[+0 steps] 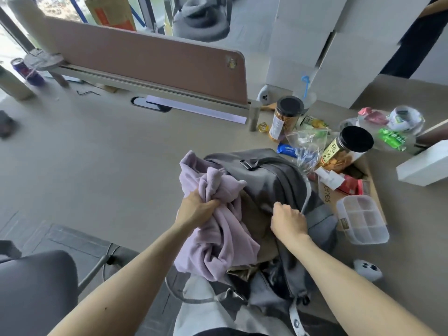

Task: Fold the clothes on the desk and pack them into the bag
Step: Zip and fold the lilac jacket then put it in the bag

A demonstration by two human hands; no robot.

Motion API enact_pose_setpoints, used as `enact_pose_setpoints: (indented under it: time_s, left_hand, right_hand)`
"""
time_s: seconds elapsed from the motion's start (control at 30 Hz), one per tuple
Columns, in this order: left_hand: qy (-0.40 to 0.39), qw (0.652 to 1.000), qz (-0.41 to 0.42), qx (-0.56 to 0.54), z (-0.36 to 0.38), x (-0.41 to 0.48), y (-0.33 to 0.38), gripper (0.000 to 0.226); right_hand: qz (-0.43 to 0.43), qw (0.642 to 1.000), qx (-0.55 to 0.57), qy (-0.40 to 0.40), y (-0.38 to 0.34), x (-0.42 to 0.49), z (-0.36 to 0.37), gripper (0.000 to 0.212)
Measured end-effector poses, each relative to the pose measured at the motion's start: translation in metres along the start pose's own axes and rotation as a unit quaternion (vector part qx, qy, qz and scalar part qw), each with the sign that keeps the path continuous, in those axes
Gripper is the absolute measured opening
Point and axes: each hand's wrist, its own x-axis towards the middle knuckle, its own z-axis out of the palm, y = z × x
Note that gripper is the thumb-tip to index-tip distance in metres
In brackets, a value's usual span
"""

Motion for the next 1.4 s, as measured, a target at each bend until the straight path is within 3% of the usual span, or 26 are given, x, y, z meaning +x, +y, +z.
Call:
enact_pose_setpoints:
  time_s: [0.07,0.17,0.3,0.47,0.63,0.77,0.97,1.1,1.23,1.4]
  left_hand:
    - [0.017,1.0,0.011,0.012,0.005,-0.001,-0.001,0.034]
    - [0.023,0.998,0.035,0.036,0.014,-0.005,0.005,0.033]
    - [-0.018,0.991,0.071,0.113,0.031,-0.005,0.017,0.023]
    - [-0.023,0.982,0.13,0.133,0.034,-0.002,0.044,0.014]
    - [0.005,0.984,0.148,0.099,0.031,-0.01,0.072,0.031]
    - [-0.007,0.989,0.145,-0.014,0.028,-0.022,0.098,0.03]
    - [-0.017,0.991,0.116,-0.063,0.065,-0.025,0.115,0.007]
    - [-0.011,0.99,0.102,-0.094,0.11,-0.011,0.114,0.015]
    - [-0.019,0.992,0.08,-0.098,0.148,0.005,0.118,0.004]
    - [-0.005,0.991,0.059,-0.121,0.19,0.03,0.119,0.018]
  right_hand:
    - [0.034,0.991,0.132,0.009,0.015,0.012,-0.008,0.016]
    - [0.076,0.948,0.306,0.029,0.037,0.028,-0.033,0.02]
    - [0.093,0.915,0.389,0.06,0.057,0.037,-0.066,0.028]
    - [0.042,0.861,0.507,-0.005,0.078,0.053,-0.066,0.052]
    - [0.023,0.757,0.65,-0.065,0.075,0.034,-0.087,0.02]
    - [0.021,0.723,0.687,-0.074,0.082,0.033,-0.093,0.013]
    - [-0.022,0.705,0.698,-0.125,0.095,0.029,-0.103,0.032]
    - [-0.048,0.709,0.687,-0.149,0.105,0.026,-0.105,0.033]
    - [-0.063,0.711,0.687,-0.135,0.116,0.021,-0.112,0.032]
    - [-0.052,0.709,0.695,-0.11,0.133,0.018,-0.12,0.033]
